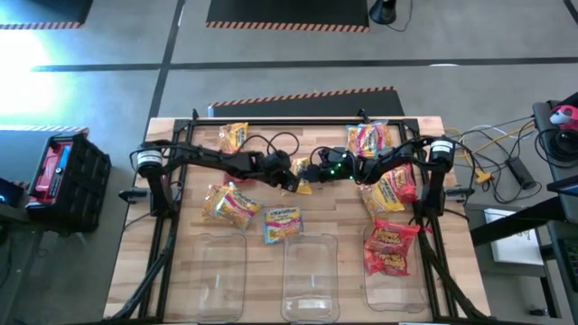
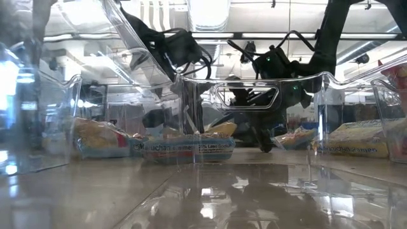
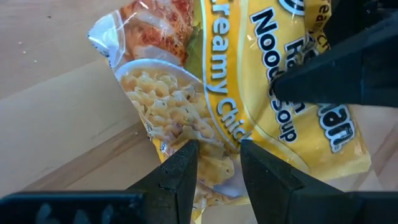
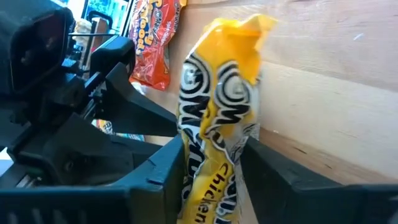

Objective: Sort Maruchan noodles
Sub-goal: Put the yellow noodle pack into the middle transparent bin

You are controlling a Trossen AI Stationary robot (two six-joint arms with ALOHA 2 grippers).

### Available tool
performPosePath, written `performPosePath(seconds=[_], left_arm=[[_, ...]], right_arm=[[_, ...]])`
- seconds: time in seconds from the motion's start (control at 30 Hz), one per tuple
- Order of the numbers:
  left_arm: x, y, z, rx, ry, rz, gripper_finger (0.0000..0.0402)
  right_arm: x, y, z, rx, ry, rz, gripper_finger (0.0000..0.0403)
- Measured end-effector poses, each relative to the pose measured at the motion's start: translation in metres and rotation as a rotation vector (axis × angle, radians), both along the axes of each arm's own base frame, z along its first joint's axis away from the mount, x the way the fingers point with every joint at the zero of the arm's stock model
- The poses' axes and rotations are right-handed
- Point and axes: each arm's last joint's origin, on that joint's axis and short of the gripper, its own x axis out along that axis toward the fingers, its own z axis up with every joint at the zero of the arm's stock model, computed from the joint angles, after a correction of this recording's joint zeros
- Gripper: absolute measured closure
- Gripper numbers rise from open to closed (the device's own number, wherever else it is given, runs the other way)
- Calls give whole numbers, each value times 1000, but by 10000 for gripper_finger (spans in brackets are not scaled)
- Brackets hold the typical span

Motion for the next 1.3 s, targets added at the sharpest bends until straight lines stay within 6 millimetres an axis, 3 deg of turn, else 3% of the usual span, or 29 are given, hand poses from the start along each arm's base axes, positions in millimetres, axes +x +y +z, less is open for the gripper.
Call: performPosePath(seconds=[0.23,0.6,0.8,1.07,1.3], left_arm=[[0,0,2,2,-7,-3,293],[-11,-3,41,56,-73,-51,293],[-19,-4,49,69,-41,-37,293],[-31,-5,47,81,76,-4,293],[-44,-8,26,42,125,67,293]], right_arm=[[-1,-1,1,1,13,0,296],[-3,-2,6,-42,22,34,298],[-3,-2,7,-62,24,35,298],[-5,-3,10,-83,23,38,299],[-6,-4,21,-89,-12,63,299]])
